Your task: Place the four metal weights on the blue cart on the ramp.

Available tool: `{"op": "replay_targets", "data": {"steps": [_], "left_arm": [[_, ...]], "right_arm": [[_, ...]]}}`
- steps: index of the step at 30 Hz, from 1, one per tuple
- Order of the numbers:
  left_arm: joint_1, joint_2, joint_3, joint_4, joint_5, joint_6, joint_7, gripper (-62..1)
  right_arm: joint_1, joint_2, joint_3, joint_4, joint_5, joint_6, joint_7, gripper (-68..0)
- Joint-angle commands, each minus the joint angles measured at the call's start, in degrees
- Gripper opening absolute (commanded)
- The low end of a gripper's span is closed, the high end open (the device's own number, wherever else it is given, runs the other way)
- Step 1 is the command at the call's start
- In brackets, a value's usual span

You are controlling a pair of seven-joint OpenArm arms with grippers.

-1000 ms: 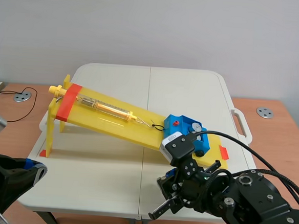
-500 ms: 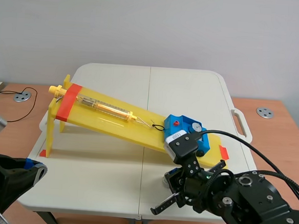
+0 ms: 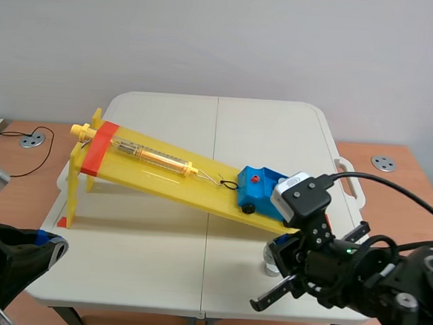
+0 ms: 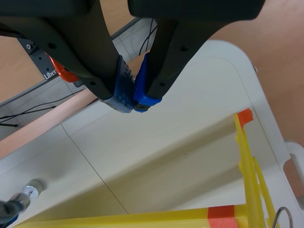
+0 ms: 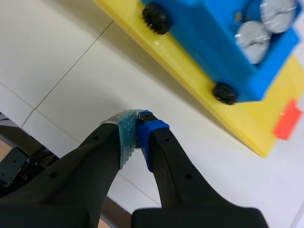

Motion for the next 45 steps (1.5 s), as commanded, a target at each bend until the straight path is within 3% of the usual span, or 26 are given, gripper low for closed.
{"op": "replay_targets", "data": {"steps": [1, 8, 12, 14, 24, 35, 45], "left_arm": [[-0.7, 0.3, -0.9, 4.2, -4.3, -1.0, -4.7, -56.9], [-1.2, 0.3, -0.9, 4.2, -4.3, -1.0, -4.5, -56.9], [-1.2, 0.3, -0.9, 4.2, -4.3, -1.0, -4.5, -56.9], [-1.2, 0.3, -0.9, 4.2, -4.3, -1.0, -4.4, -56.9], [-1.2, 0.3, -0.9, 4.2, -4.3, -1.0, -4.3, -56.9], [-1.2, 0.3, -0.9, 4.2, -4.3, -1.0, -4.3, -56.9], [-1.2, 0.3, -0.9, 4.2, -4.3, -1.0, -4.3, -56.9]], "right_arm": [[1.0, 2.7, 3.4, 9.2, 4.0, -0.4, 2.9, -66.9], [-1.3, 3.3, 11.6, 19.6, 4.9, -0.4, -2.7, -66.9], [0.1, 3.3, 14.6, 20.9, 6.6, -1.4, -2.2, -66.9], [1.7, 3.2, 14.6, 19.9, 6.9, -2.7, -1.6, -66.9], [13.7, -0.5, 13.6, 9.2, 7.7, -2.8, -1.2, -66.8], [22.2, -4.2, 7.2, 0.5, 3.1, -4.2, 0.2, -66.8], [26.1, -6.5, 4.7, -5.1, 0.1, -5.6, 2.0, -66.8]]}}
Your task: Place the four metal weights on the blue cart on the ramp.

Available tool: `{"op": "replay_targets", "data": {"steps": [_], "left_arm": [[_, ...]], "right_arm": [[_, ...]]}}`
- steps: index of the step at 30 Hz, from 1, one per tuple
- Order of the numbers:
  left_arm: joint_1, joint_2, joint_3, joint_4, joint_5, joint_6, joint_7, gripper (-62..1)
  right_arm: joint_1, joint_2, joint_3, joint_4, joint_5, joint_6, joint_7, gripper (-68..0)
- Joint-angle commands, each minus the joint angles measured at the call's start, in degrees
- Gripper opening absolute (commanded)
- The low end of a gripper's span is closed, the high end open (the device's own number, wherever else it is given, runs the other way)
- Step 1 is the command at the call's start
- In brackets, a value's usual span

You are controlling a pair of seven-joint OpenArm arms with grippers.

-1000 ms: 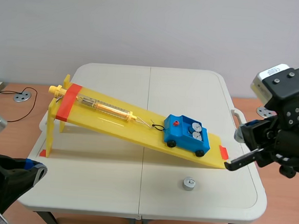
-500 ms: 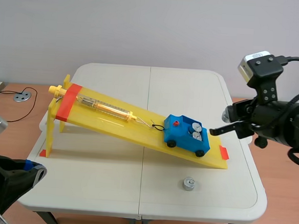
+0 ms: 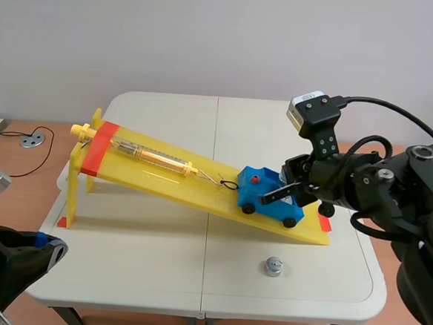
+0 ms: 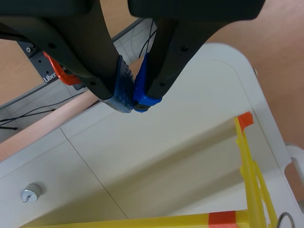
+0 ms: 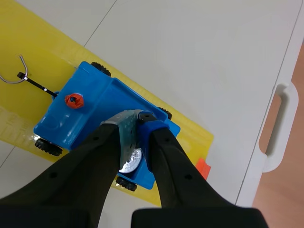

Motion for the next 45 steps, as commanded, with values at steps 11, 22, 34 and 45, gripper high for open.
{"op": "replay_targets", "data": {"steps": [11, 22, 34, 45], "left_arm": [[-1.1, 0.3, -0.9, 4.2, -4.3, -1.0, -5.1, -56.9], [-1.1, 0.3, -0.9, 4.2, -4.3, -1.0, -5.1, -56.9], [-1.1, 0.3, -0.9, 4.2, -4.3, -1.0, -5.1, -56.9], [-1.1, 0.3, -0.9, 4.2, -4.3, -1.0, -5.1, -56.9]], "right_arm": [[7.5, -0.3, -0.9, 3.9, 0.8, -3.2, 10.7, -66.8], [7.5, -0.4, -1.2, 3.8, 0.2, -3.2, 12.3, -66.9], [7.6, -0.4, -1.2, 1.0, 0.2, -3.2, 14.9, -66.8], [7.6, -0.4, -1.2, 0.8, 0.2, -3.2, 15.8, -47.5]]}}
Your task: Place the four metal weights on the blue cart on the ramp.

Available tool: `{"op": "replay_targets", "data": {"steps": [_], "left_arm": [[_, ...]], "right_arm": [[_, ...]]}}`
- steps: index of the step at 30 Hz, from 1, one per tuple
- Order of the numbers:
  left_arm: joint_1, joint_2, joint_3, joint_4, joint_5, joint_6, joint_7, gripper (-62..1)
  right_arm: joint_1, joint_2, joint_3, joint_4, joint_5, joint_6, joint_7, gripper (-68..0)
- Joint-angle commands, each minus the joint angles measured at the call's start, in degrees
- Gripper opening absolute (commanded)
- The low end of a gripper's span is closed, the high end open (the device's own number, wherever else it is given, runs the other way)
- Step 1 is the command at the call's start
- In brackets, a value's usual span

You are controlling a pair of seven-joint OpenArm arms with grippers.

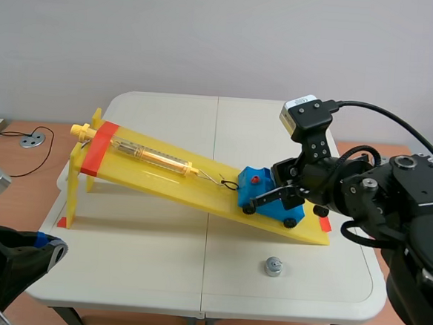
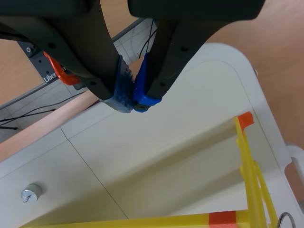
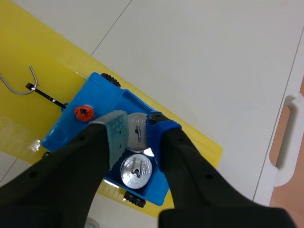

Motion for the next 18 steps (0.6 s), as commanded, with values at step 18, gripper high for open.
{"op": "replay_targets", "data": {"steps": [18], "left_arm": [[-1.1, 0.3, -0.9, 4.2, -4.3, -1.0, -5.1, -56.9]], "right_arm": [[-4.4, 9.8, 7.7, 26.2, 15.1, 3.1, -2.5, -40.9]]}}
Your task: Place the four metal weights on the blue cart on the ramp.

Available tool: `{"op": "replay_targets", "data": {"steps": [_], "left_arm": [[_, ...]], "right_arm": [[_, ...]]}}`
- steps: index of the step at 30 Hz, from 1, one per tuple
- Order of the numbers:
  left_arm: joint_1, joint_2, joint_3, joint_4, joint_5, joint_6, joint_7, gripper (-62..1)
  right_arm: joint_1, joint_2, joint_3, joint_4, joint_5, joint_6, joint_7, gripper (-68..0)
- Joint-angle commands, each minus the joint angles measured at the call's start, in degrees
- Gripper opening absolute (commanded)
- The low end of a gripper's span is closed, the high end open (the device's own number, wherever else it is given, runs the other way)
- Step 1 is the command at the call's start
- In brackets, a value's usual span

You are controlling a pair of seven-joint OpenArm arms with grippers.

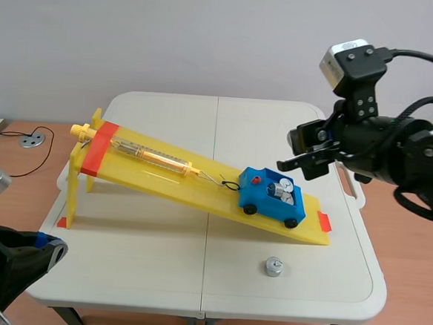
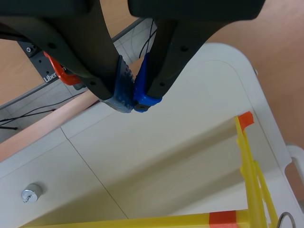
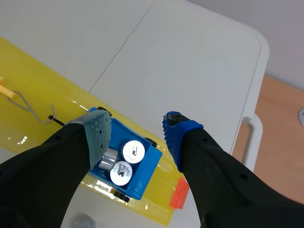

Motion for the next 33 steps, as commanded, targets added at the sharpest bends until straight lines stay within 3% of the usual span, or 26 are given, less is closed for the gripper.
{"op": "replay_targets", "data": {"steps": [1, 10, 20, 26, 33], "left_arm": [[-1.1, 0.3, -0.9, 4.2, -4.3, -1.0, -5.1, -56.9], [-1.1, 0.3, -0.9, 4.2, -4.3, -1.0, -5.1, -56.9], [-1.1, 0.3, -0.9, 4.2, -4.3, -1.0, -5.1, -56.9], [-1.1, 0.3, -0.9, 4.2, -4.3, -1.0, -5.1, -56.9], [-1.1, 0.3, -0.9, 4.2, -4.3, -1.0, -5.1, -56.9]], "right_arm": [[-0.5, 5.1, 2.6, 8.2, 5.2, 0.7, 5.2, -40.9], [-14.0, 10.6, 8.0, 16.9, 7.5, 1.1, 3.3, -40.9], [-22.2, 10.6, 10.9, 18.9, 7.5, 1.0, 3.0, -40.9], [-22.3, 8.2, 9.6, 14.5, 7.2, 1.0, 6.4, -41.0], [-17.5, 4.6, 5.5, 5.5, 4.5, 1.1, 8.7, -41.0]]}}
